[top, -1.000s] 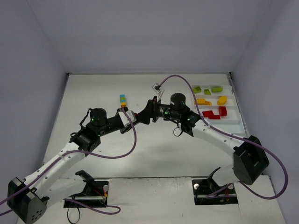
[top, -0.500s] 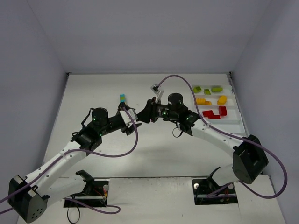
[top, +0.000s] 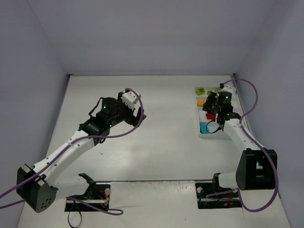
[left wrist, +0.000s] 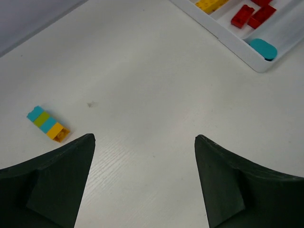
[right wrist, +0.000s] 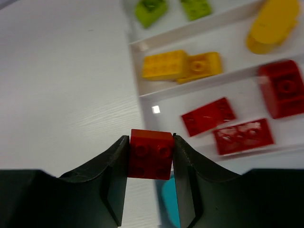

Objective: Sort the legos into containers by color

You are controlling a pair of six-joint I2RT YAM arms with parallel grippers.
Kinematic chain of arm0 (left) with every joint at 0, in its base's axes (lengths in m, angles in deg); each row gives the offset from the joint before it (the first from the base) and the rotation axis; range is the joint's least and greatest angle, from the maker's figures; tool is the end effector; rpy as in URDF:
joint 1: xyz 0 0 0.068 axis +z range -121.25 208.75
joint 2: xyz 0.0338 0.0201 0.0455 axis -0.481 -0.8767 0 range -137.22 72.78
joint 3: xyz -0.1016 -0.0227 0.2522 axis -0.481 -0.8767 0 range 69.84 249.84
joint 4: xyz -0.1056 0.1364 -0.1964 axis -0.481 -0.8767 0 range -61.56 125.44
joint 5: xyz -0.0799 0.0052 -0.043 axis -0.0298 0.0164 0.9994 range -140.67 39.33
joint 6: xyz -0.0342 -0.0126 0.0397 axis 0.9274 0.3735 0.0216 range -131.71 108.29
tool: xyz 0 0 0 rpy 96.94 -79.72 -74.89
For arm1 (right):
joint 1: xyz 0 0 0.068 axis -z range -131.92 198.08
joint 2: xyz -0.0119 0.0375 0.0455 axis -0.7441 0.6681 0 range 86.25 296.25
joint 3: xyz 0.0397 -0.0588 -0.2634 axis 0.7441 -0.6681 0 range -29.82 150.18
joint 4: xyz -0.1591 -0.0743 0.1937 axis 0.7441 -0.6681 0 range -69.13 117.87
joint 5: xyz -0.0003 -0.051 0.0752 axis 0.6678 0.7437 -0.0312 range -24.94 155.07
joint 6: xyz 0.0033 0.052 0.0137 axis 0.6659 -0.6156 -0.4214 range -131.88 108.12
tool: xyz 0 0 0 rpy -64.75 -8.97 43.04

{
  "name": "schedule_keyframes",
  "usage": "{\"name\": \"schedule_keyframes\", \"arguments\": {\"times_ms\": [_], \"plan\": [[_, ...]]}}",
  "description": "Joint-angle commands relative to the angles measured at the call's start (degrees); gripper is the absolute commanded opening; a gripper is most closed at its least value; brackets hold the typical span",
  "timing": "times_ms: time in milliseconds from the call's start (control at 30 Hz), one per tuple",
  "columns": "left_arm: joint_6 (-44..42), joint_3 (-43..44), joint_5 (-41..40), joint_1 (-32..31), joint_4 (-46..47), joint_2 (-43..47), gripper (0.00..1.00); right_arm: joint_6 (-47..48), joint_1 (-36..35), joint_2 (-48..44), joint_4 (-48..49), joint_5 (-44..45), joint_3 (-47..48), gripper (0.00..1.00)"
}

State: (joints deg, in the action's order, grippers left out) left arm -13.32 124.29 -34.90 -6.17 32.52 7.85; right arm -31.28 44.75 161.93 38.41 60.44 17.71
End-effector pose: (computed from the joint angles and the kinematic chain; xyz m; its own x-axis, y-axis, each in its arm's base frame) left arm 0.2119 -0.1597 0.3421 -0.1683 0.1504 -0.9742 0.7728 0.6337 -0.0357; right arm 0.3026 0.0205 0.2735 -0.3294 0.3126 -0.8909 -0.0267 0.9401 0.3397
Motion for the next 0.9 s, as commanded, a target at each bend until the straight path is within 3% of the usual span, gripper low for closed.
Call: {"name": "schedule_keyframes", "arguments": {"times_ms": [0,33,233,400,600,867], "plan": [[10.9,7.7,-10.5,0.6,-5.7,-2.0,0.79,2.3,6.4,2.6,-0.3,7.6,0.0,0.00],[11.4,8.8,-11.5,1.2,-8.8,-3.4,0.84,2.2,7.6,3.7,0.0,7.6,0.7,0.00],[13.6,12.2,-17.9,3.0,-14.2,-6.1,0.84,1.6,12.4,12.7,2.5,7.3,4.0,0.01],[16.7,11.6,-21.7,5.2,-14.2,-5.2,0.84,0.9,11.8,16.3,3.3,-0.5,5.6,0.03],[19.4,10.3,-21.1,8.4,-12.5,-4.2,0.84,1.5,9.0,17.5,5.8,-3.8,4.6,0.09],[21.8,10.5,-24.6,9.8,-13.9,-6.3,0.84,2.0,6.7,20.1,5.7,-4.3,5.5,0.40]]}}
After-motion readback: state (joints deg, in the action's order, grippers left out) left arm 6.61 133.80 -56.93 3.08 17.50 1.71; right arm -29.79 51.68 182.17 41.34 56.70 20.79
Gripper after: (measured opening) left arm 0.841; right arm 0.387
